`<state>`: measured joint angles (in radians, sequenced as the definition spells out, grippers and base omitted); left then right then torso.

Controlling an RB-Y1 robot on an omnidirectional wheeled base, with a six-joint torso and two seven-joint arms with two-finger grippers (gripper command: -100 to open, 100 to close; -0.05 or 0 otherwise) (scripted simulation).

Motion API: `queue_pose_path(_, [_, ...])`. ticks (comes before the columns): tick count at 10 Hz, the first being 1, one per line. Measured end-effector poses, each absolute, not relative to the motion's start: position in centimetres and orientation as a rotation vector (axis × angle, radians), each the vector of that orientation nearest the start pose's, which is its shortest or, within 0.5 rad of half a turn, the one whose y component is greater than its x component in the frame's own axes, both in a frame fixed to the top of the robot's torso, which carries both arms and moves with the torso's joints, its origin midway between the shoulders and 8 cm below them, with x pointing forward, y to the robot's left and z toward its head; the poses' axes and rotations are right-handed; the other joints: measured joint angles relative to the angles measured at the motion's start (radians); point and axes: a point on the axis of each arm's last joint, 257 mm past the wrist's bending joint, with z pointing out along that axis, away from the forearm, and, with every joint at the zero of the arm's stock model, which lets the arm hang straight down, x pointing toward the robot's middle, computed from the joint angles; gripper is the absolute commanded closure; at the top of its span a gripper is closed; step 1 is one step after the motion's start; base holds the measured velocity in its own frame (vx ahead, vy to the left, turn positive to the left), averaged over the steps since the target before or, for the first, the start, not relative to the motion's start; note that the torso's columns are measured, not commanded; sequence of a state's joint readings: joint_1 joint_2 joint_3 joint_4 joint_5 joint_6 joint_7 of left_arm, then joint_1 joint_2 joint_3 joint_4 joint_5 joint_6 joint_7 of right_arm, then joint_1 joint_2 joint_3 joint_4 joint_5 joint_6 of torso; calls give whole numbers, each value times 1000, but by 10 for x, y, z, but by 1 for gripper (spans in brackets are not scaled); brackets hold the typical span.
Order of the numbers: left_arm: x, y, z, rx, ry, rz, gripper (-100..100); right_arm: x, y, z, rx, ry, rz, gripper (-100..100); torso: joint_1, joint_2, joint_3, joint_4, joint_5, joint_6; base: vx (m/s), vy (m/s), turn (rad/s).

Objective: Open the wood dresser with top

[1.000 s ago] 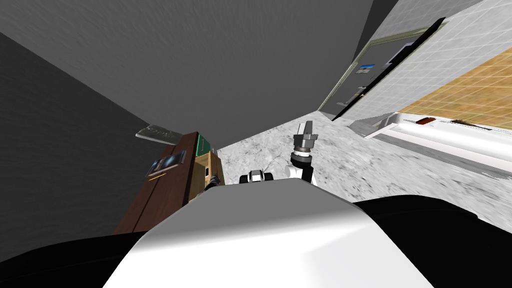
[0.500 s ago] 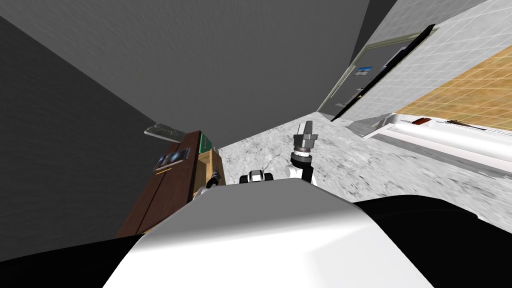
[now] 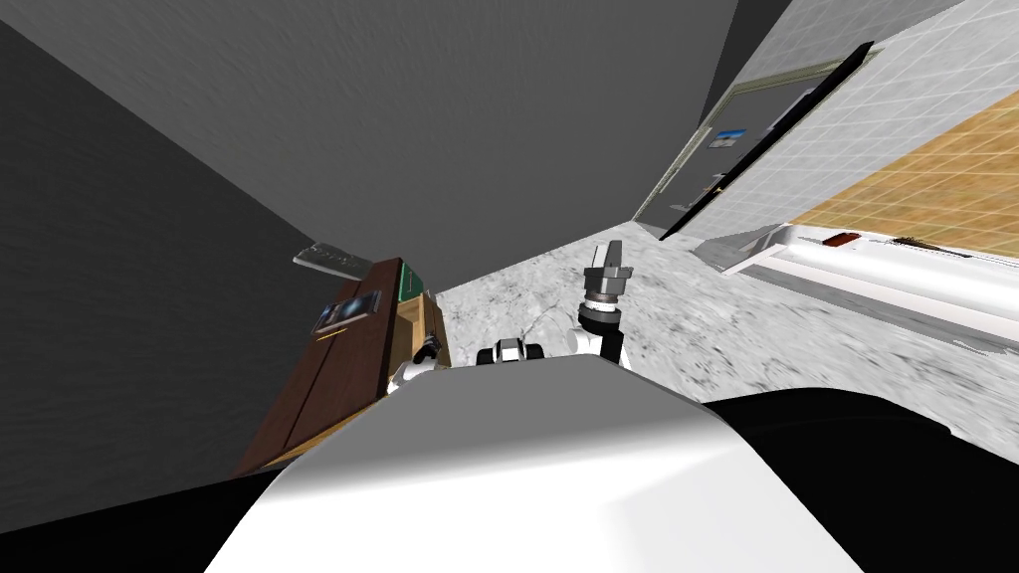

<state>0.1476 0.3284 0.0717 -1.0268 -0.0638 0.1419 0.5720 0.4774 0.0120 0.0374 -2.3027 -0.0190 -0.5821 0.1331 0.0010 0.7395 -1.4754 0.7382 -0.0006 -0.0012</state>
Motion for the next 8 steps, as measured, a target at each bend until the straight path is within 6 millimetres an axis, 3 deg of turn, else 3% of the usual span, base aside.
queue_pose_path(8, [408, 464, -518, -2026, 1280, -581, -100, 326, -265, 56, 539, 530, 1259, 0, -1, -3, -1, 0, 1, 1, -70, -5, 10])
